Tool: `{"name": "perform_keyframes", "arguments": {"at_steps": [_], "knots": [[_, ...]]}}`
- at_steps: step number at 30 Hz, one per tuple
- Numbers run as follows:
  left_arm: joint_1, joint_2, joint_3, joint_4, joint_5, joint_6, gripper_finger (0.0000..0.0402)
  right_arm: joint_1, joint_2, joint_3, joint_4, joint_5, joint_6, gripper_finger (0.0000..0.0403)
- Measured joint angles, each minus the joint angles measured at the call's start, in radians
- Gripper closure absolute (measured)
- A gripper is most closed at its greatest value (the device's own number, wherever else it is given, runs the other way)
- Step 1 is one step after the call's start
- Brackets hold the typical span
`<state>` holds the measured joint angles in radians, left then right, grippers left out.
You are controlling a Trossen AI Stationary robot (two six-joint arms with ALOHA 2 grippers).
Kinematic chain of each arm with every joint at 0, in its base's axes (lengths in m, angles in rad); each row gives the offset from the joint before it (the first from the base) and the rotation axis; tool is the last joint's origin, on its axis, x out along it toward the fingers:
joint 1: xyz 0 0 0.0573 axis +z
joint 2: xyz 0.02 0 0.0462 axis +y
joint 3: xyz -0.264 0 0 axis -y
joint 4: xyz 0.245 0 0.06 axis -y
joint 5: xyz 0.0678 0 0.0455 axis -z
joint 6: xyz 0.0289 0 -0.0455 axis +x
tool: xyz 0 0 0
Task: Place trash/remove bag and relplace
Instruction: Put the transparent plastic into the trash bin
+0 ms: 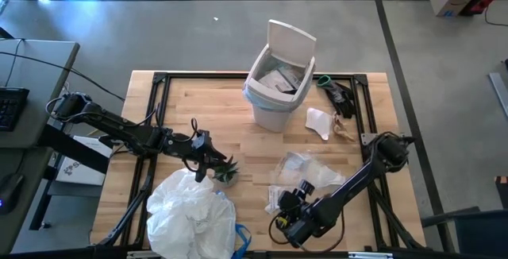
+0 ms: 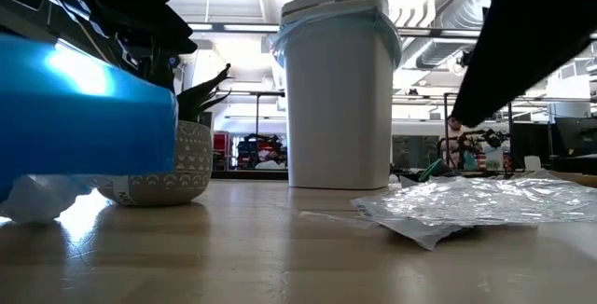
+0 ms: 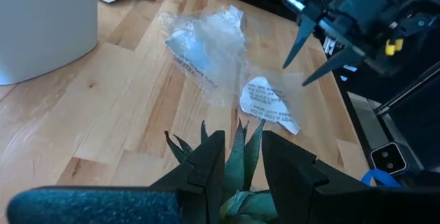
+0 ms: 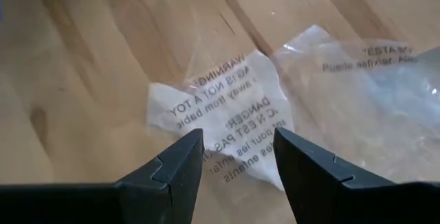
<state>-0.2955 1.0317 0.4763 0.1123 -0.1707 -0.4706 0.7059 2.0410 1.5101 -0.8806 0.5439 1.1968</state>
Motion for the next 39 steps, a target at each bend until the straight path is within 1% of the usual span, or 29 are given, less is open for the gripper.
{"name": "perform_keyframes", "arguments": {"at_steps": [5, 9, 12, 20, 23, 25, 31, 32, 34, 36, 39], "knots": [[0.0, 0.0, 0.0, 0.003, 0.0, 0.0, 0.0321, 0.0, 0.041, 0.0, 0.0, -0.006, 0.019, 0.0236], [0.0, 0.0, 0.0, 0.008, 0.001, 0.0, 0.0321, 0.0, 0.056, 0.0, -0.001, -0.044, 0.02, 0.0236], [0.0, 0.0, 0.0, 0.017, 0.001, 0.0, 0.0321, 0.0, 0.068, -0.016, 0.008, -0.05, 0.037, 0.0236], [0.0, 0.0, 0.0, 0.017, 0.003, 0.001, 0.0321, -0.002, 0.073, -0.106, 0.163, -0.085, 0.069, 0.0239], [0.0, 0.0, 0.0, 0.016, 0.004, 0.001, 0.0321, -0.005, 0.069, -0.123, 0.182, -0.097, 0.096, 0.0259], [0.0, 0.0, 0.0, 0.017, 0.004, 0.001, 0.0321, -0.005, 0.069, -0.124, 0.181, -0.097, 0.102, 0.0283], [0.0, 0.0, 0.0, 0.017, 0.004, 0.001, 0.0321, -0.005, 0.073, -0.088, 0.159, -0.129, 0.066, 0.0382], [0.0, 0.0, 0.0, 0.017, 0.003, 0.002, 0.0321, -0.005, 0.074, -0.076, 0.151, -0.139, 0.058, 0.0392], [0.0, 0.0, 0.0, 0.017, 0.003, 0.002, 0.0321, -0.005, 0.075, -0.051, 0.13, -0.152, 0.052, 0.0395], [0.0, 0.0, 0.0, 0.017, 0.004, 0.003, 0.0321, -0.005, 0.075, -0.018, 0.089, -0.152, 0.052, 0.0392], [0.0, 0.0, 0.0, 0.017, 0.004, 0.003, 0.0321, -0.005, 0.075, 0.044, 0.014, -0.143, 0.034, 0.0399]]}}
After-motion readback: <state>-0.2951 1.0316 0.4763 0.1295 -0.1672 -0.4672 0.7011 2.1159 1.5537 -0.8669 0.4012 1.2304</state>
